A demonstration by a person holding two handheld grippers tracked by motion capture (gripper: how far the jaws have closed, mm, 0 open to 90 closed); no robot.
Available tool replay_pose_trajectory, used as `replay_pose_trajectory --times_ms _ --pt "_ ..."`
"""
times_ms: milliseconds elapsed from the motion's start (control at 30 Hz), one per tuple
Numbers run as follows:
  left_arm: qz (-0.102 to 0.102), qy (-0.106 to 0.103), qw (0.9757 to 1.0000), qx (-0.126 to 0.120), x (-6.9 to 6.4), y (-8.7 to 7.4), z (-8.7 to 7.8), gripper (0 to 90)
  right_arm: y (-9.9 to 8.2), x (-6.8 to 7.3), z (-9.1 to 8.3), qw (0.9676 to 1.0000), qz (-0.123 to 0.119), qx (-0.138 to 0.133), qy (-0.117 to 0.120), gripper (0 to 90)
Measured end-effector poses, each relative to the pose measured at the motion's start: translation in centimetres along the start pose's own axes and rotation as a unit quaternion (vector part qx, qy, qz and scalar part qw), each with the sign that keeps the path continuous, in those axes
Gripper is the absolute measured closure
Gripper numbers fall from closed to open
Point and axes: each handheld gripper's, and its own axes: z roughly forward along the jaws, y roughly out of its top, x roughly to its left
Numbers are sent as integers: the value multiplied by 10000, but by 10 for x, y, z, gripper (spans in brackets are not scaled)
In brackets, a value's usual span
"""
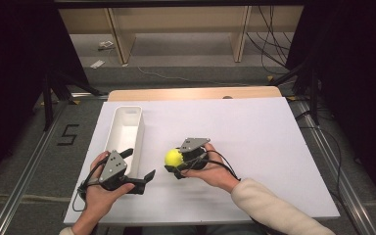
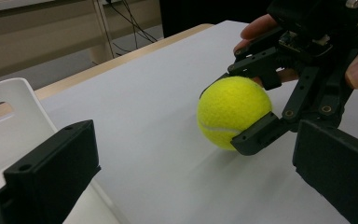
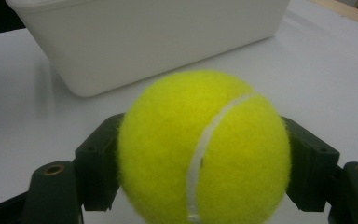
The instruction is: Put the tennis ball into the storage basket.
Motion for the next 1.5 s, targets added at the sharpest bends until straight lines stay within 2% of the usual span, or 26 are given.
replay_pose_trajectory --times_ms 1500 --pt "6 27 10000 -12 0 0 -1 0 24 -3 0 9996 -35 -262 -91 264"
